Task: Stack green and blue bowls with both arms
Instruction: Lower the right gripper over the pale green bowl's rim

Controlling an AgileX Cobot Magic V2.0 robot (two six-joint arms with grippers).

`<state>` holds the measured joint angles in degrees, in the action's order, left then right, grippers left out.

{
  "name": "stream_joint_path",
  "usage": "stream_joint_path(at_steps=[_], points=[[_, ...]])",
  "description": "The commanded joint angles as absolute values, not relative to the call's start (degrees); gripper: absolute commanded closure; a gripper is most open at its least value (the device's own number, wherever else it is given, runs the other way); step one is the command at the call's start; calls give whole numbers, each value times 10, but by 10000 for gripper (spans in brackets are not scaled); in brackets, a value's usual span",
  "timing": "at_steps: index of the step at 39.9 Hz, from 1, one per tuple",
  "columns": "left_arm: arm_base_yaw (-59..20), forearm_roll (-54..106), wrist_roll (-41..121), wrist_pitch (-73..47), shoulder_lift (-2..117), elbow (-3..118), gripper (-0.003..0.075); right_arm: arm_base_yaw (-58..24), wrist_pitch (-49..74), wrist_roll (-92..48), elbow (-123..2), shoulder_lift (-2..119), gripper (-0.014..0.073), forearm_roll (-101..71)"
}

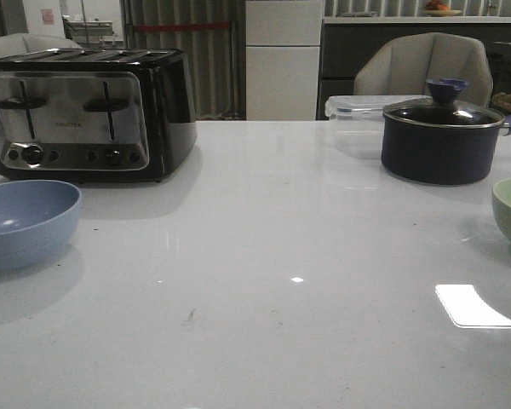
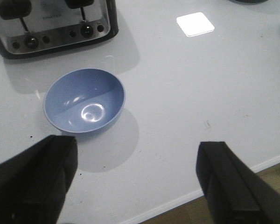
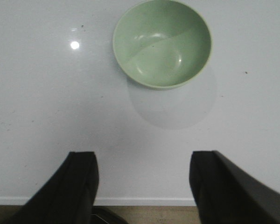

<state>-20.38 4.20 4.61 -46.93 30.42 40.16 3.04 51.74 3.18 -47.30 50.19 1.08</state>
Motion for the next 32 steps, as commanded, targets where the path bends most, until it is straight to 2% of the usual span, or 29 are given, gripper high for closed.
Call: stream_joint_path(at_steps=[1, 13, 32], points=[[-220, 49, 47, -424, 310, 417, 140, 69, 492, 38, -518, 545, 63, 29], [-222, 49, 47, -424, 310, 417, 140, 185, 496, -8, -585, 718, 63, -45], [-222, 49, 47, -424, 310, 417, 140, 193, 472, -27, -713, 960, 63, -71]])
